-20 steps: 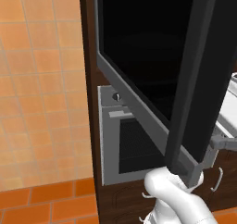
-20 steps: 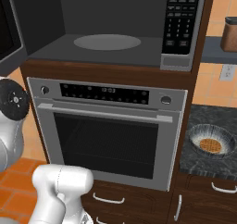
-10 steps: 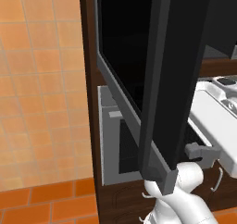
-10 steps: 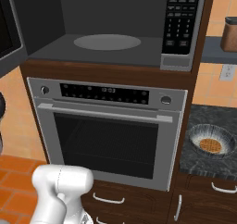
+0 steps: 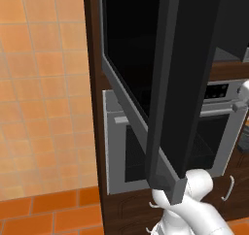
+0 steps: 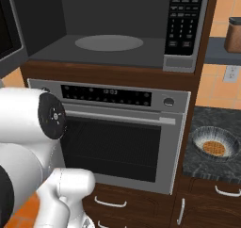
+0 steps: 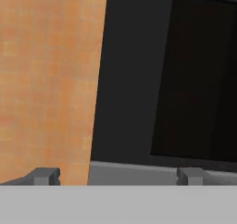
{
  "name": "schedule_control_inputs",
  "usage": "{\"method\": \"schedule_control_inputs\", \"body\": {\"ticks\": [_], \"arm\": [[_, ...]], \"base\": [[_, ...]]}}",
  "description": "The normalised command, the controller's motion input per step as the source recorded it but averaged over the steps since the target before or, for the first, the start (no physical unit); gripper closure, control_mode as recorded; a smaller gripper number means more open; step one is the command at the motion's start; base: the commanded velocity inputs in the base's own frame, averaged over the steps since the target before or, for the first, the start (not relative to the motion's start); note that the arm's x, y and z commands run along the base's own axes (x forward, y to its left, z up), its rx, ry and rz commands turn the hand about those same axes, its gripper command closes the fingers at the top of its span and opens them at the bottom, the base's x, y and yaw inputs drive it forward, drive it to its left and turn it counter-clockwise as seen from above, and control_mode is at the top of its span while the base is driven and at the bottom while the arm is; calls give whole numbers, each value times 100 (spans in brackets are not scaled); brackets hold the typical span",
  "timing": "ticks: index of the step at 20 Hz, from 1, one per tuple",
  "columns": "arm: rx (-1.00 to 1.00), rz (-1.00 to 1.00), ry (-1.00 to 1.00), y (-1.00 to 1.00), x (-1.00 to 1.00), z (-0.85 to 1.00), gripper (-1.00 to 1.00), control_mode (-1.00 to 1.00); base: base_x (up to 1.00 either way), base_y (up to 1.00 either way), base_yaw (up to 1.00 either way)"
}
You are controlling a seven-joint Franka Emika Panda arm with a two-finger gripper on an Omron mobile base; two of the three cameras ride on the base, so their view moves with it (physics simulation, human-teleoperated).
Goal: Open the microwave, place the bowl with waffle inside the microwave, then close the microwave door and turn it on.
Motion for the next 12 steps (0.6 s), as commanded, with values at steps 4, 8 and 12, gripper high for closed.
{"method": "schedule_control_inputs", "body": {"ticks": [4,8,12], "arm": [[-13,-1,-3,-81,0,-3,-100,-100],[-32,-6,-9,-41,2,-16,-100,-100],[-29,-11,-6,-66,35,-5,-100,-100]], "base": [[0,0,0],[0,0,0],[0,0,0]]}}
